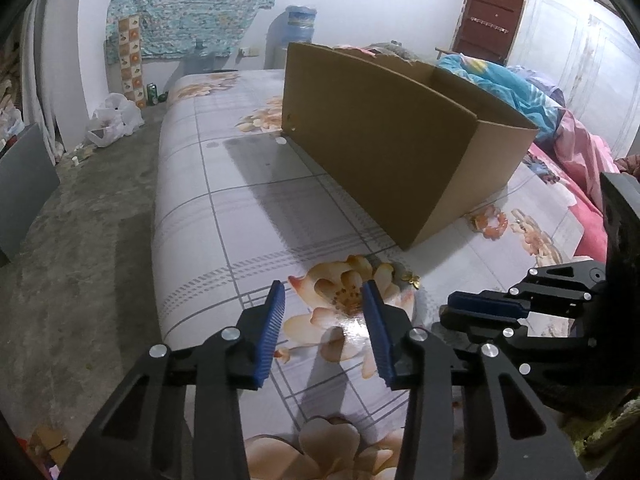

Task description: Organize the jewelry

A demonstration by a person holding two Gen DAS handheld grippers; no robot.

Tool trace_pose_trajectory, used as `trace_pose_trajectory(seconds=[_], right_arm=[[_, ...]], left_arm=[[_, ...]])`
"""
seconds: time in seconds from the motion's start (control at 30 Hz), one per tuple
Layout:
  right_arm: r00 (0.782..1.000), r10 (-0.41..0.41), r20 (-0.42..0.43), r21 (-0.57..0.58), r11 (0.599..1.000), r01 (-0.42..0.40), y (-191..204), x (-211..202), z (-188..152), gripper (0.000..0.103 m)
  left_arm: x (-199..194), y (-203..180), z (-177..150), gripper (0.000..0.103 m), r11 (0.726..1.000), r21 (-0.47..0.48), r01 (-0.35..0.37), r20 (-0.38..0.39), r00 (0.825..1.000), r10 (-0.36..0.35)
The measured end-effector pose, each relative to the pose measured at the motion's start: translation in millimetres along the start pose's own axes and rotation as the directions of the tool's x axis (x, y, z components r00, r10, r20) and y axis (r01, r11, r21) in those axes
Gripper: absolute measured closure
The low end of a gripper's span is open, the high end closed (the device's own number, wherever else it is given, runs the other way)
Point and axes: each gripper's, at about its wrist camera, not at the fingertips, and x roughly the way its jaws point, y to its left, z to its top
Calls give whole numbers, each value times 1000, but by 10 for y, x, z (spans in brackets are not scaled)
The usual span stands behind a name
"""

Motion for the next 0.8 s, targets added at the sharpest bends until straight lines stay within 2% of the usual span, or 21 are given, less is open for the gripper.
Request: trace_pose_trajectory(seconds=[0.07,0.1,0.43,0.57,0.8], right_arm=[[1000,10,-1,31,999,-9,-63,-26,-15,98],[1000,6,-6,42,999,-6,-102,-51,-37,103],[996,-87,-23,185,979,90,-576,-307,-295,103],[993,-115,-23,231,966,117,-677,-345,-344,103],[998,-69,3,276,959,66,-781,-401,-411,97]], left_arm=[[4,-12,5,64,1000,-2,12,-4,1000,-12],[5,-26,9,64,1000,-3,21,-5,1000,-21],[209,-390,66,64,992,61,114,-56,992,-111],[282,-499,75,67,989,96,111,-76,992,-104],[461,-636,164,82,984,167,60,-113,993,-41]])
